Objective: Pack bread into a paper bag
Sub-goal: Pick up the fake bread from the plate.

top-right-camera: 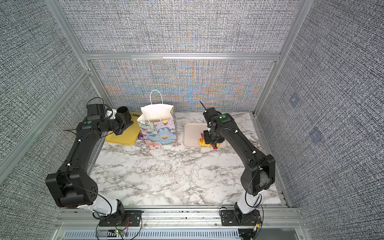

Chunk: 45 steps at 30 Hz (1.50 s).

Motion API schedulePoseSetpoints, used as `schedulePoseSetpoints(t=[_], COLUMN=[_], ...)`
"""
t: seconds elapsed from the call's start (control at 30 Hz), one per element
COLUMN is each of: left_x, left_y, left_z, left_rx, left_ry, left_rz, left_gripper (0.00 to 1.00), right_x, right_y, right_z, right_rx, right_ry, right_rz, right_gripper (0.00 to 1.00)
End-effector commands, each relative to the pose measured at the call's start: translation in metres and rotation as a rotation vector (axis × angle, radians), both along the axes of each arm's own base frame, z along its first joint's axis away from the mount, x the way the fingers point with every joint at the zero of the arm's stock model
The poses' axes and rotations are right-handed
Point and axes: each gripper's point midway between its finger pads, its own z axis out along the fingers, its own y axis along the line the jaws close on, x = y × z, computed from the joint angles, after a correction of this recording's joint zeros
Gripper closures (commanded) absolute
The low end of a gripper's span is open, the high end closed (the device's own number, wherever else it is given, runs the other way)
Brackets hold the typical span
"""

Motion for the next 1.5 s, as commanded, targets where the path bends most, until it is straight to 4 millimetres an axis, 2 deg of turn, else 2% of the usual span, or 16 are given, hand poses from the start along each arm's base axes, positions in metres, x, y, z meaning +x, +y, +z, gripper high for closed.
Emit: schedulePoseSetpoints(t=[0.0,0.17,0.27,0.37,0.53,0.73,0.93,1.2,1.47], left_x=[0.002,0.004,0.005,0.005,0.004,0.002,0.005,0.005,0.006], left_y=[0.001,0.001,0.001,0.001,0.001,0.001,0.002,0.002,0.002], left_z=[0.000,0.000,-0.001,-0.001,0.000,0.000,0.000,0.000,0.001], left_rx=[0.005,0.003,0.001,0.000,0.002,0.005,0.003,0.003,0.004], left_ry=[-0.007,-0.011,-0.009,-0.009,-0.011,-0.008,-0.008,-0.007,-0.009], left_rz=[0.000,0.001,0.002,0.001,0.001,0.002,0.007,0.009,0.011], left_gripper=[0.98,0.98,0.98,0.98,0.98,0.98,0.98,0.98,0.98], right_x=[-0.017,-0.031,-0.034,-0.031,-0.023,-0.022,-0.024,-0.033,-0.034], right_y=[-0.006,-0.014,-0.034,-0.041,-0.036,-0.051,-0.026,0.021,0.042], right_z=[0.002,0.001,-0.003,-0.006,-0.016,-0.030,-0.025,-0.013,-0.032], right_rx=[-0.010,-0.022,-0.083,-0.065,-0.045,-0.124,-0.031,0.045,0.077], right_ry=[0.042,0.059,0.048,0.042,0.047,0.067,0.071,0.083,0.118], right_rz=[-0.007,-0.025,-0.073,-0.107,-0.107,-0.115,-0.074,0.039,0.081], right_gripper=[0.50,0.50,0.48,0.48,0.48,0.48,0.50,0.64,0.66])
